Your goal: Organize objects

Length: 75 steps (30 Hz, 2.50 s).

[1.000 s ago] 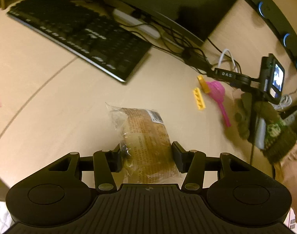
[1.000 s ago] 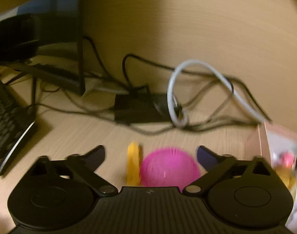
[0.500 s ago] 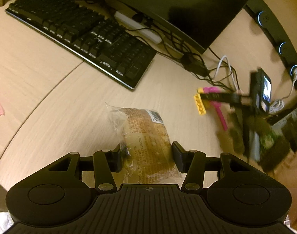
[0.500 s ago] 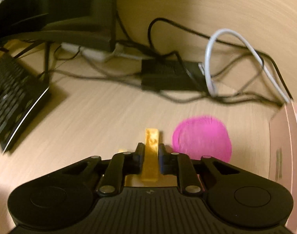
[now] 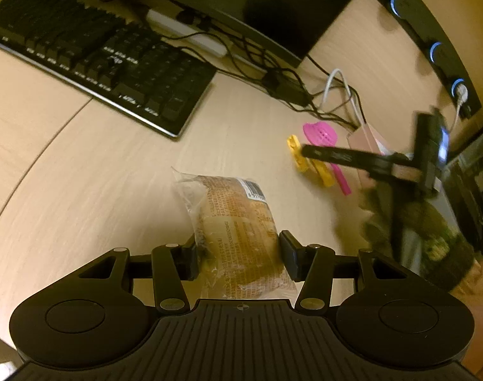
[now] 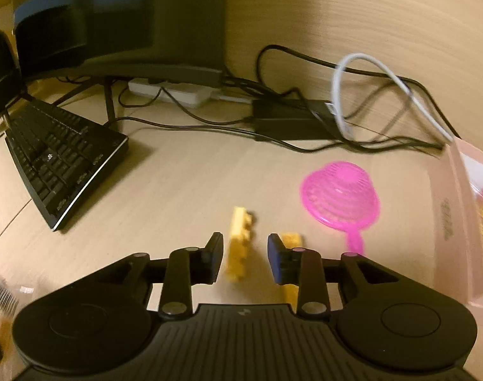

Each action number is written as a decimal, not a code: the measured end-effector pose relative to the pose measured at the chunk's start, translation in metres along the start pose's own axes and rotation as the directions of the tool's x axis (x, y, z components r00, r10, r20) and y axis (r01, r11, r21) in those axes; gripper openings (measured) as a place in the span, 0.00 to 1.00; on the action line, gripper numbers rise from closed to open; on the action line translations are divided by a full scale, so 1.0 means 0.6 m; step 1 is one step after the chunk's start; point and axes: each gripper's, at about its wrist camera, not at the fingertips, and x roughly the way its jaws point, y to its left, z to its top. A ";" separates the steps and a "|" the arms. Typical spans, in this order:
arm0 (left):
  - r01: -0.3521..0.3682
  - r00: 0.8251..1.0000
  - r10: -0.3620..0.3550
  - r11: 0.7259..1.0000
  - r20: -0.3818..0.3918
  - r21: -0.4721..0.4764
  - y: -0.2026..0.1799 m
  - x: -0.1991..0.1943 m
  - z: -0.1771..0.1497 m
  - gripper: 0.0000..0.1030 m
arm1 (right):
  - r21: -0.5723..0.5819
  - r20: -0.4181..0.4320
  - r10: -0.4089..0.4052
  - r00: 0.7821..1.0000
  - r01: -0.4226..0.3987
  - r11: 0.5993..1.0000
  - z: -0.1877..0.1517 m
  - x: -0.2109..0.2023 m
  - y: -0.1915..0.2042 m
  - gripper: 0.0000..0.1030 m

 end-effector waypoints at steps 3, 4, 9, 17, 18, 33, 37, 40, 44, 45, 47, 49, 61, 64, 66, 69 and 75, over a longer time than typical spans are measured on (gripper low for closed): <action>-0.012 1.000 0.012 1.000 0.001 0.026 -0.007 -0.008 -0.005 0.53 | -0.017 -0.022 -0.014 1.000 0.014 1.000 0.008 0.032 0.019 0.29; -0.016 1.000 0.016 0.999 0.001 0.032 -0.008 -0.010 -0.008 0.53 | -0.027 -0.031 -0.022 0.999 0.022 0.999 0.008 0.039 0.023 0.29; -0.034 0.999 0.034 0.998 -0.002 0.047 -0.013 -0.017 -0.015 0.53 | -0.099 -0.022 -0.017 1.000 0.014 0.995 0.003 0.014 0.040 0.11; -0.005 0.999 0.009 0.992 -0.038 0.129 -0.068 0.012 -0.012 0.53 | -0.106 0.052 -0.019 0.998 0.024 0.994 -0.047 -0.126 0.002 0.11; 0.011 0.999 -0.004 0.989 -0.049 0.144 -0.079 0.020 -0.012 0.53 | -0.092 0.056 -0.029 0.998 0.034 0.995 -0.057 -0.146 -0.010 0.11; 0.291 0.948 -0.231 0.906 -0.217 0.306 -0.344 0.166 -0.024 0.53 | 0.206 0.021 -0.245 0.969 0.236 0.950 -0.215 -0.375 -0.218 0.11; 0.292 0.943 -0.214 0.898 -0.253 0.328 -0.405 0.203 -0.033 0.53 | 0.242 0.008 -0.271 0.963 0.261 0.935 -0.252 -0.383 -0.264 0.11; 0.275 0.945 -0.191 0.902 -0.264 0.334 -0.409 0.212 -0.044 0.53 | 0.247 -0.003 -0.253 0.967 0.246 0.937 -0.267 -0.358 -0.290 0.11; 0.200 0.959 -0.123 0.932 -0.256 0.302 -0.373 0.200 -0.045 0.53 | 0.229 -0.022 -0.215 0.976 0.214 0.949 -0.267 -0.303 -0.295 0.12; 0.172 0.965 -0.102 0.940 -0.241 0.293 -0.358 0.193 -0.043 0.53 | 0.213 -0.024 -0.217 0.976 0.218 0.953 -0.263 -0.289 -0.291 0.12; 0.123 0.976 -0.070 0.959 -0.207 0.256 -0.327 0.176 -0.038 0.53 | 0.199 -0.026 -0.216 0.976 0.217 0.956 -0.254 -0.268 -0.289 0.15; 0.079 0.984 -0.043 0.976 -0.174 0.205 -0.291 0.158 -0.034 0.53 | 0.191 -0.014 -0.186 0.982 0.185 0.964 -0.236 -0.256 -0.281 0.23; -0.079 0.994 0.081 0.997 -0.071 0.020 -0.168 0.058 -0.051 0.53 | 0.033 0.082 0.005 0.997 -0.007 0.999 -0.031 -0.111 -0.158 0.75; -0.112 0.993 0.112 0.994 -0.043 -0.004 -0.150 0.033 -0.063 0.53 | 0.025 0.068 -0.014 0.998 0.013 1.000 0.016 -0.057 -0.142 0.88; -0.131 0.991 0.131 0.991 -0.027 -0.029 -0.136 0.017 -0.072 0.53 | 0.019 0.051 -0.036 0.998 0.035 0.999 0.043 -0.020 -0.136 0.92; -0.156 0.988 0.155 0.985 -0.018 -0.071 -0.112 -0.001 -0.086 0.53 | 0.015 0.003 -0.063 0.998 0.063 0.998 0.065 0.030 -0.130 0.93; -0.172 0.985 0.172 0.978 -0.010 -0.116 -0.090 -0.010 -0.094 0.53 | 0.093 -0.090 -0.013 0.996 0.022 0.995 0.077 0.072 -0.140 0.52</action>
